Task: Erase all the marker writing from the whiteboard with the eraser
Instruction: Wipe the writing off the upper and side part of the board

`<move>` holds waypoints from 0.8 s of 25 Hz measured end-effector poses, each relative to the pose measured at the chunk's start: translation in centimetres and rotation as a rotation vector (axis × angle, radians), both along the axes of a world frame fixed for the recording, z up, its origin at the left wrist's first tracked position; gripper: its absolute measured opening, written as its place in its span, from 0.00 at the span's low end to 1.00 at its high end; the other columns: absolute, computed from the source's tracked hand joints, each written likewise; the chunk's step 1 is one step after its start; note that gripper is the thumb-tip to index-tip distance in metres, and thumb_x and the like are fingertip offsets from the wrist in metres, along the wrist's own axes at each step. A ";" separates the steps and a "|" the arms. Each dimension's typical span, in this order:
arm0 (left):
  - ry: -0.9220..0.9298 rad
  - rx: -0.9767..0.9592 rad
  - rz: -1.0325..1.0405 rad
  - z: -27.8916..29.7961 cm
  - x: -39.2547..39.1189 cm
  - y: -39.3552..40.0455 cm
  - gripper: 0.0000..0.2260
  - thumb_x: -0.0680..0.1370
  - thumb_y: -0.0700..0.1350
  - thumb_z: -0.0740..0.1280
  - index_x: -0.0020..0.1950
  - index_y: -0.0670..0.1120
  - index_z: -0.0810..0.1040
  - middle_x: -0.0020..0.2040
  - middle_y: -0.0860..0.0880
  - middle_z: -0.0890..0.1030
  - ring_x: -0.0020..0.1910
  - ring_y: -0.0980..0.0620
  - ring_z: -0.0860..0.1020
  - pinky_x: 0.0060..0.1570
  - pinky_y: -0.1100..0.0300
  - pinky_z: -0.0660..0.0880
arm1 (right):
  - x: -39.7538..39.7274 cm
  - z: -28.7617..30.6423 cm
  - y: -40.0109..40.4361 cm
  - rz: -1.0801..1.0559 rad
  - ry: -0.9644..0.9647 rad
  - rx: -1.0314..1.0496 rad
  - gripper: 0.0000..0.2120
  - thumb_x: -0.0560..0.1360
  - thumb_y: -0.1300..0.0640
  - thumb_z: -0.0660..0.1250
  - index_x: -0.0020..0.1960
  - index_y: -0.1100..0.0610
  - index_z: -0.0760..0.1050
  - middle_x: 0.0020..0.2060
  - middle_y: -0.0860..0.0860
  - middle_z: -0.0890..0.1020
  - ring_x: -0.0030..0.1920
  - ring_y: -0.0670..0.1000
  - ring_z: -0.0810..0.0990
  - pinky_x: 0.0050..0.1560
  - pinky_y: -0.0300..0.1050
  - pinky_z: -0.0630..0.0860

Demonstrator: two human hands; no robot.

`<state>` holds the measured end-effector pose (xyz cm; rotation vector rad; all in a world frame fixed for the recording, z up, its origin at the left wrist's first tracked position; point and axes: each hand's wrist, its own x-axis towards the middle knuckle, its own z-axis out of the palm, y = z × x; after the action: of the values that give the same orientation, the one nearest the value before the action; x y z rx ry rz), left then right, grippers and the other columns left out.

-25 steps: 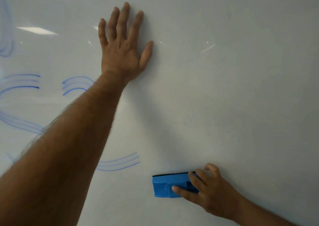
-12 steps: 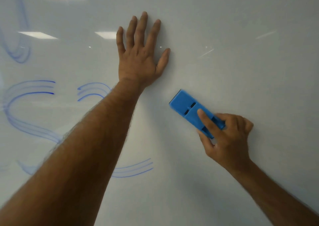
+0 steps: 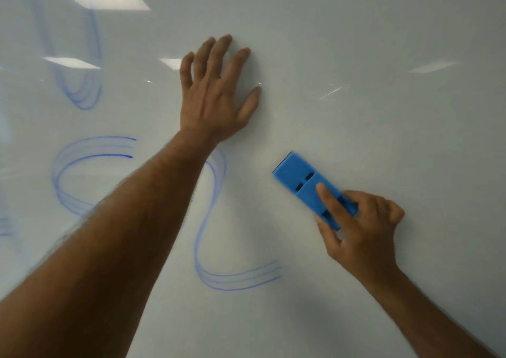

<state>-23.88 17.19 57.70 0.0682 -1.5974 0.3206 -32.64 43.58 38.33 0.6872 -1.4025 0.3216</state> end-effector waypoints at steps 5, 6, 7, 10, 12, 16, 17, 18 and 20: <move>-0.006 0.033 0.055 0.4 2.9 -5.7 0.29 0.80 0.64 0.58 0.78 0.51 0.67 0.79 0.44 0.64 0.79 0.41 0.60 0.76 0.41 0.54 | 2.5 -1.2 -5.8 0.078 0.040 0.148 0.30 0.73 0.51 0.72 0.74 0.43 0.70 0.50 0.56 0.79 0.44 0.60 0.79 0.53 0.58 0.67; -0.011 0.031 0.059 0.5 3.3 -6.4 0.30 0.80 0.64 0.58 0.78 0.51 0.66 0.80 0.44 0.63 0.79 0.41 0.59 0.76 0.41 0.53 | 2.8 -2.0 -6.5 0.055 0.116 0.296 0.31 0.72 0.53 0.72 0.74 0.42 0.70 0.51 0.55 0.79 0.43 0.59 0.80 0.53 0.58 0.67; -0.018 0.025 0.060 0.5 3.6 -7.2 0.30 0.80 0.65 0.57 0.79 0.52 0.65 0.80 0.44 0.62 0.80 0.41 0.58 0.77 0.41 0.53 | 2.9 -2.2 -6.7 0.030 0.171 0.400 0.31 0.72 0.54 0.72 0.73 0.42 0.71 0.52 0.54 0.78 0.43 0.58 0.80 0.54 0.58 0.68; -0.042 -0.010 0.061 0.2 4.1 -9.0 0.31 0.81 0.66 0.55 0.81 0.54 0.61 0.82 0.43 0.57 0.81 0.41 0.55 0.78 0.39 0.50 | 3.0 -0.4 -6.6 0.011 0.167 0.351 0.29 0.73 0.52 0.71 0.73 0.41 0.71 0.52 0.54 0.79 0.43 0.57 0.80 0.54 0.59 0.68; -0.051 -0.019 0.062 0.1 4.1 -9.6 0.32 0.81 0.67 0.53 0.82 0.54 0.58 0.83 0.42 0.54 0.82 0.41 0.52 0.78 0.38 0.48 | 3.1 1.6 -6.7 -0.012 0.076 0.151 0.28 0.75 0.49 0.70 0.74 0.42 0.70 0.52 0.55 0.79 0.45 0.59 0.79 0.53 0.59 0.67; -0.069 -0.009 0.041 0.2 4.0 -9.7 0.33 0.81 0.67 0.52 0.83 0.53 0.55 0.83 0.42 0.53 0.82 0.41 0.51 0.78 0.37 0.46 | 3.9 1.2 -9.0 0.033 0.031 0.065 0.29 0.74 0.49 0.71 0.74 0.43 0.69 0.53 0.55 0.77 0.46 0.60 0.79 0.53 0.59 0.67; -0.072 -0.010 0.041 0.3 4.0 -9.6 0.33 0.81 0.67 0.52 0.83 0.53 0.55 0.83 0.42 0.53 0.82 0.41 0.51 0.78 0.36 0.46 | 4.1 0.1 -9.3 0.035 0.091 0.210 0.29 0.73 0.51 0.71 0.73 0.42 0.70 0.53 0.54 0.77 0.45 0.59 0.79 0.53 0.58 0.67; -0.072 -0.011 0.041 0.2 4.0 -9.6 0.33 0.81 0.67 0.52 0.83 0.53 0.55 0.83 0.42 0.53 0.82 0.41 0.51 0.78 0.36 0.46 | 4.1 -0.8 -9.3 0.018 0.159 0.359 0.30 0.73 0.53 0.71 0.73 0.42 0.70 0.53 0.54 0.77 0.44 0.58 0.80 0.54 0.58 0.67; -0.070 -0.011 0.045 0.2 4.0 -9.6 0.33 0.81 0.67 0.51 0.83 0.53 0.55 0.83 0.42 0.53 0.82 0.41 0.51 0.78 0.36 0.47 | 4.3 -1.0 -8.6 -0.025 0.217 0.490 0.30 0.72 0.54 0.71 0.73 0.41 0.71 0.54 0.53 0.78 0.44 0.56 0.80 0.54 0.59 0.68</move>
<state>-19.89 7.58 57.89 0.0859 -1.6649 0.3699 -28.37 35.01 37.36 1.0696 -1.2871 -0.1239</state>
